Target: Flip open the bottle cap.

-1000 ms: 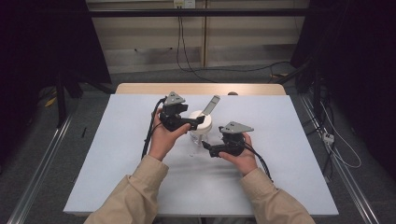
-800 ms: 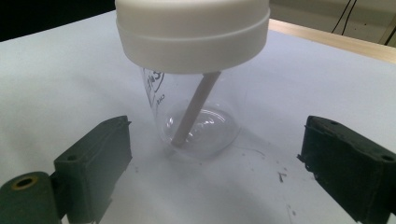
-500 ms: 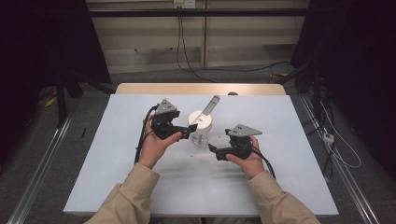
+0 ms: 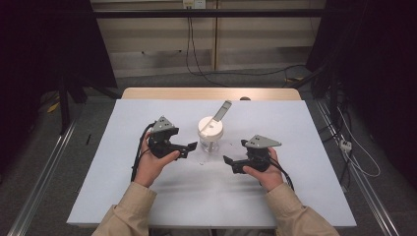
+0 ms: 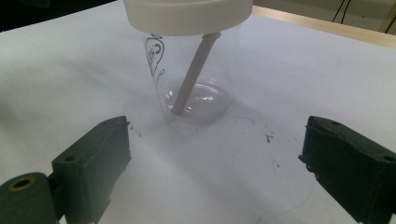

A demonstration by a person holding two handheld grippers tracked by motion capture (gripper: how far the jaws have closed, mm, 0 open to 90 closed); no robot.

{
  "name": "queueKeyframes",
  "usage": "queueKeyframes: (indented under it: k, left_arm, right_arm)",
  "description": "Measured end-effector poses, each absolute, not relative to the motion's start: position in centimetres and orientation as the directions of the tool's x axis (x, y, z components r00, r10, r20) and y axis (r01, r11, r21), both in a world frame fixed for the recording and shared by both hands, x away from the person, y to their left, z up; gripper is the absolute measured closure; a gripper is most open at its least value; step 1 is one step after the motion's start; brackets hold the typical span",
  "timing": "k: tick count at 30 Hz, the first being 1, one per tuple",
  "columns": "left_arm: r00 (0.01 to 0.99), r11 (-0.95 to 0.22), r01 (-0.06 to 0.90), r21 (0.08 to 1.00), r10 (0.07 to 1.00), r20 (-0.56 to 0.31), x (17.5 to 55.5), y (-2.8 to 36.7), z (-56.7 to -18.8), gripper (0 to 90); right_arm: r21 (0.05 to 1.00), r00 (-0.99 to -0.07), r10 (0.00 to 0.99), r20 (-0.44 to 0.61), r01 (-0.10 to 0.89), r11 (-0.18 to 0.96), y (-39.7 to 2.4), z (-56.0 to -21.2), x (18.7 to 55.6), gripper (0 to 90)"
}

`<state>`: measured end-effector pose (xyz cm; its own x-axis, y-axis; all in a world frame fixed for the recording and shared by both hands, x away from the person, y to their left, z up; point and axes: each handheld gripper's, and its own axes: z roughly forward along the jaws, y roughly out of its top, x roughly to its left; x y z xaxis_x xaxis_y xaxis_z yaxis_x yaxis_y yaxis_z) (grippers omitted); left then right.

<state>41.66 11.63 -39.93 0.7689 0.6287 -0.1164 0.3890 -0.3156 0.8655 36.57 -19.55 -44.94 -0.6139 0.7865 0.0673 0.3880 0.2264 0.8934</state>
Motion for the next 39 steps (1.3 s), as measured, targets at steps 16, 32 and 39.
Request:
queueKeyframes:
  k: [16,32,39]
  left_arm:
    - [0.762,-0.341,0.409,0.847,0.638,-0.111,40.9,13.9,-42.1,7.0]
    - [0.745,-0.332,0.43,0.839,0.655,-0.123,39.9,16.4,-42.9,6.3]
    - [0.74,-0.333,0.434,0.837,0.661,-0.121,39.4,17.7,-43.1,6.3]
  right_arm:
    - [0.89,-0.606,0.794,0.049,0.388,0.241,-20.8,-45.0,35.7,7.7]
    - [0.889,-0.601,0.798,0.042,0.387,0.244,-22.0,-45.0,34.6,7.8]
    - [0.887,-0.599,0.8,0.04,0.39,0.248,-22.6,-45.1,34.2,7.6]
